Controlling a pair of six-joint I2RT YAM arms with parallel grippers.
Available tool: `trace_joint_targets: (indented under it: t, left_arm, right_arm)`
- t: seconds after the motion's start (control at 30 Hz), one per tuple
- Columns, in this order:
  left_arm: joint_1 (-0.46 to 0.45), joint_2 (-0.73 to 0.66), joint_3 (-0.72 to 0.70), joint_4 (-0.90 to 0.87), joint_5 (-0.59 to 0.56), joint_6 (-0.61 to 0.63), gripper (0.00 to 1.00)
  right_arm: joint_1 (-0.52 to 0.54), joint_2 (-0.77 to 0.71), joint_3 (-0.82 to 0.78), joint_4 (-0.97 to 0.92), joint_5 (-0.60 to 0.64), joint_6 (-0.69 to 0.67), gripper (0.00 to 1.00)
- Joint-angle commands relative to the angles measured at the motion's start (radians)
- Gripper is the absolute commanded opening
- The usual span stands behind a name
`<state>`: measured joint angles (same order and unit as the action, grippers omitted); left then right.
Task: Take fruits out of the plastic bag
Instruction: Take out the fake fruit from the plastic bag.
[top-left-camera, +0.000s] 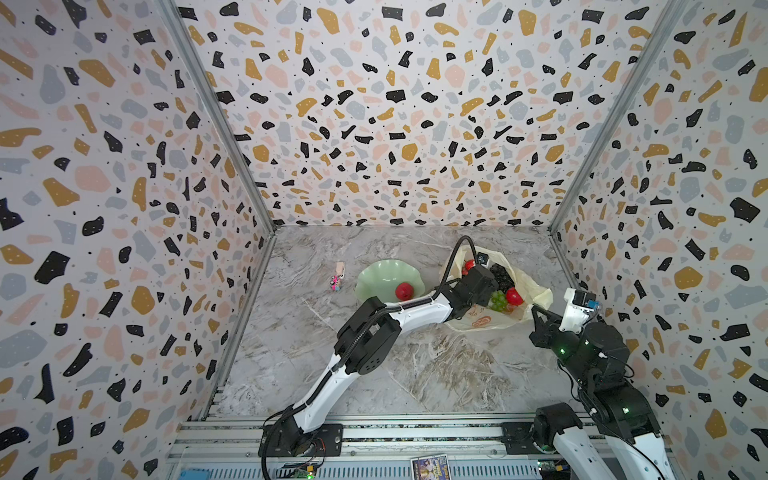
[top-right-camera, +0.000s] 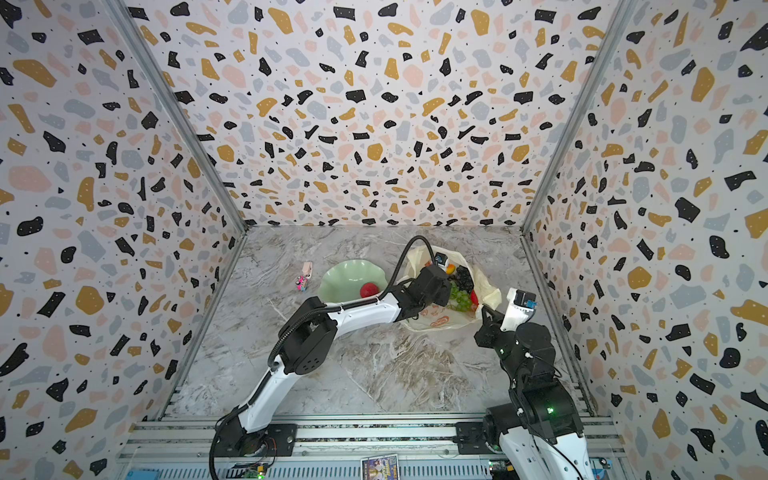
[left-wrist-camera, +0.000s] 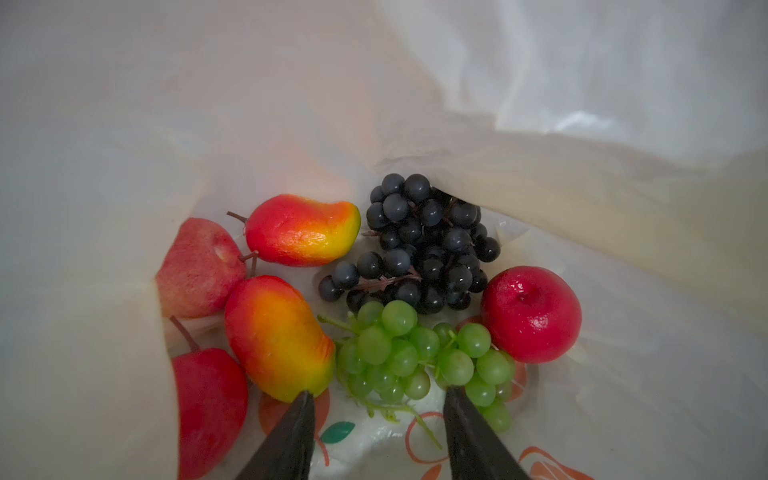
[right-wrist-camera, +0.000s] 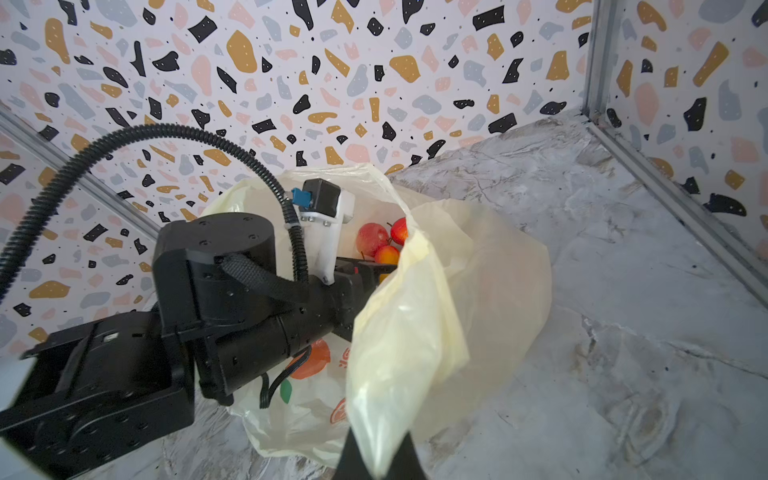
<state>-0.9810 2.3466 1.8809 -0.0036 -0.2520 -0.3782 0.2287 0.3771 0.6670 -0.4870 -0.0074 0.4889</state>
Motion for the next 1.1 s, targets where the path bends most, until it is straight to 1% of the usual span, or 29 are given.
trace_joint_targets:
  t: [0.0, 0.1, 0.2, 0.4, 0.5, 0.6, 0.73, 0.9, 1.0, 1.07]
  left_arm:
    - [0.002, 0.024, 0.056, 0.007, 0.011, 0.005, 0.53]
    - [0.008, 0.035, 0.066, 0.014, 0.029, 0.008, 0.54]
    - [0.011, 0.065, 0.097, 0.007, 0.05, 0.007, 0.55]
    - [0.021, 0.123, 0.178, -0.042, 0.072, 0.004, 0.56]
    - [0.022, 0.144, 0.207, -0.059, 0.06, -0.001, 0.55]
    - [0.028, 0.16, 0.221, -0.07, 0.038, -0.004, 0.56]
    - [0.036, 0.179, 0.229, -0.071, 0.048, -0.019, 0.55]
    - [0.039, 0.202, 0.242, -0.055, 0.089, -0.019, 0.51]
    - [0.042, 0.215, 0.251, -0.053, 0.097, -0.019, 0.45]
    - [0.044, 0.22, 0.251, -0.049, 0.098, -0.021, 0.39]
  right_arm:
    - [0.004, -0.01, -0.019, -0.037, -0.04, 0.056, 0.0]
    - [0.004, -0.027, -0.044, -0.056, -0.074, 0.102, 0.0]
    - [0.004, -0.041, -0.061, -0.061, -0.069, 0.113, 0.0]
    - [0.004, -0.03, -0.075, -0.056, -0.074, 0.096, 0.0]
    - [0.004, -0.027, -0.076, -0.05, -0.078, 0.089, 0.0]
    - [0.004, -0.023, -0.076, -0.05, -0.083, 0.085, 0.0]
    - [0.004, -0.022, -0.075, -0.05, -0.082, 0.08, 0.0]
    - [0.004, -0.016, -0.079, -0.039, -0.076, 0.073, 0.0]
    - [0.004, -0.021, -0.081, -0.042, -0.082, 0.074, 0.0]
    - [0.004, -0.024, -0.082, -0.04, -0.081, 0.073, 0.0]
